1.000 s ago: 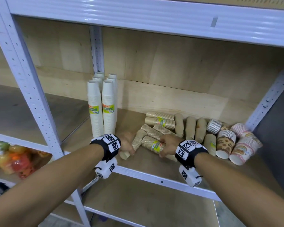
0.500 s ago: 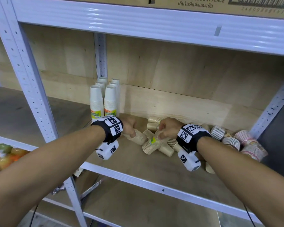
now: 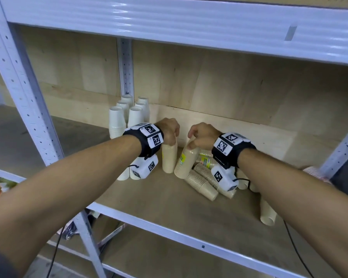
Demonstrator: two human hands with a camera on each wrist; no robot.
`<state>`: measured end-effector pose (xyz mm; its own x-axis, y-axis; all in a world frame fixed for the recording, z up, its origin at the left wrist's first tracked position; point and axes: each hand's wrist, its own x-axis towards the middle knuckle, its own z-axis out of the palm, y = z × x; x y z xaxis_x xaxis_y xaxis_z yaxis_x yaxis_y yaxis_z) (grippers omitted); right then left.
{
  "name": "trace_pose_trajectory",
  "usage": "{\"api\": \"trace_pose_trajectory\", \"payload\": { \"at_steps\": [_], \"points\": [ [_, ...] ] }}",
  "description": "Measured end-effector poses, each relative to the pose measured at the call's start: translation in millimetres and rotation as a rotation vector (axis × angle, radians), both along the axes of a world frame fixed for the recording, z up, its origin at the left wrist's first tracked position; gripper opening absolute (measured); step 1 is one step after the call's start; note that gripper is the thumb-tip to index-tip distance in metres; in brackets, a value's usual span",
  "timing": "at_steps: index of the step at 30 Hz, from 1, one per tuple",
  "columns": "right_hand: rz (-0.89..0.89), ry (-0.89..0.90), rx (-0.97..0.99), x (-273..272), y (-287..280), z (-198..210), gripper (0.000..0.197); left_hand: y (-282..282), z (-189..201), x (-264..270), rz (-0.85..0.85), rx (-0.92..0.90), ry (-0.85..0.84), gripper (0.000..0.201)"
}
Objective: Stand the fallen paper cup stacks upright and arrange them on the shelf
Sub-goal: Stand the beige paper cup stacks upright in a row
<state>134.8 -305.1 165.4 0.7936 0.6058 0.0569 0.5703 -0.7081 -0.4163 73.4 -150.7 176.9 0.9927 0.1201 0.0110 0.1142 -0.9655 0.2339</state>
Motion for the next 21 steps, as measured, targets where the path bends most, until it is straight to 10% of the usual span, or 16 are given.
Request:
{"api": "trace_pose_trajectory", "payload": {
  "at_steps": [21],
  "points": [
    [-0.05,-0.082,0.048,69,64,-30,0.045,27,-35,86,0.232,-0.093,-0.08,0.048]
  ]
}}
